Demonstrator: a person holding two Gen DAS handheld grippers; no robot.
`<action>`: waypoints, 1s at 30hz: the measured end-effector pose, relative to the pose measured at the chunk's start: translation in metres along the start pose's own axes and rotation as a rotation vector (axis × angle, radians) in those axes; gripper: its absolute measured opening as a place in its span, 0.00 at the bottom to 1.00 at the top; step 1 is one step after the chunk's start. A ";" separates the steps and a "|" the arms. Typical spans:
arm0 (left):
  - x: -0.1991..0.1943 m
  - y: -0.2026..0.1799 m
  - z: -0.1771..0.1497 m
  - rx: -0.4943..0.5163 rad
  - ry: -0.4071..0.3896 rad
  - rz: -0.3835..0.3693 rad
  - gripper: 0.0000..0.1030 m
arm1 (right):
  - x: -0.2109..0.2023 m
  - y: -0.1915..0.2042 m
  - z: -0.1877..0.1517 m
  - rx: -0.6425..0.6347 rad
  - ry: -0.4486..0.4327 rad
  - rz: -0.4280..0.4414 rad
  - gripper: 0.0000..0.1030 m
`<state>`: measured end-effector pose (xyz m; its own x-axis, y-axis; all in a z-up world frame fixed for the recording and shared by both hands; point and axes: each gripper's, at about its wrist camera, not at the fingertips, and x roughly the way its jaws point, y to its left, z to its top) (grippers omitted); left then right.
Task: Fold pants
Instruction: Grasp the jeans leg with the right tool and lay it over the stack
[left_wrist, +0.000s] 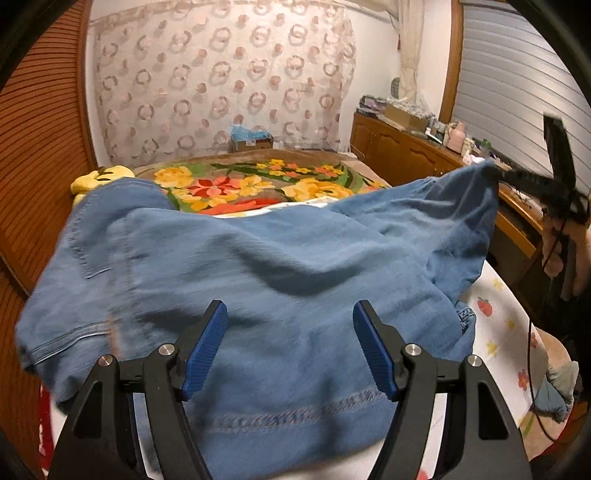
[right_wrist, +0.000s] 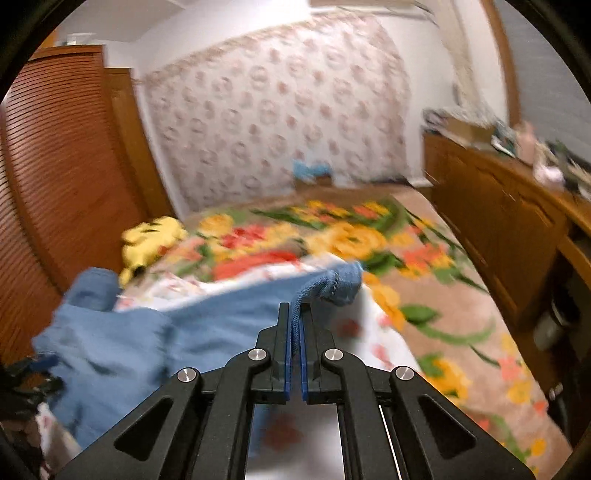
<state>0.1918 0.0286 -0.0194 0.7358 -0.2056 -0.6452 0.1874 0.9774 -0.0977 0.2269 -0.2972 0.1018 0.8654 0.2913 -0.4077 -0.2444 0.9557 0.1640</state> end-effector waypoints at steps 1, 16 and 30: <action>-0.009 0.005 -0.002 -0.006 -0.011 0.010 0.69 | -0.001 0.016 0.005 -0.023 -0.013 0.028 0.03; -0.103 0.073 -0.035 -0.117 -0.122 0.143 0.69 | 0.001 0.252 -0.038 -0.300 0.106 0.516 0.03; -0.094 0.075 -0.056 -0.144 -0.088 0.136 0.69 | 0.070 0.250 -0.068 -0.264 0.294 0.557 0.08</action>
<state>0.0999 0.1240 -0.0086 0.8033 -0.0691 -0.5916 -0.0074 0.9920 -0.1260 0.1971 -0.0354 0.0532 0.4337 0.7062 -0.5596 -0.7498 0.6273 0.2105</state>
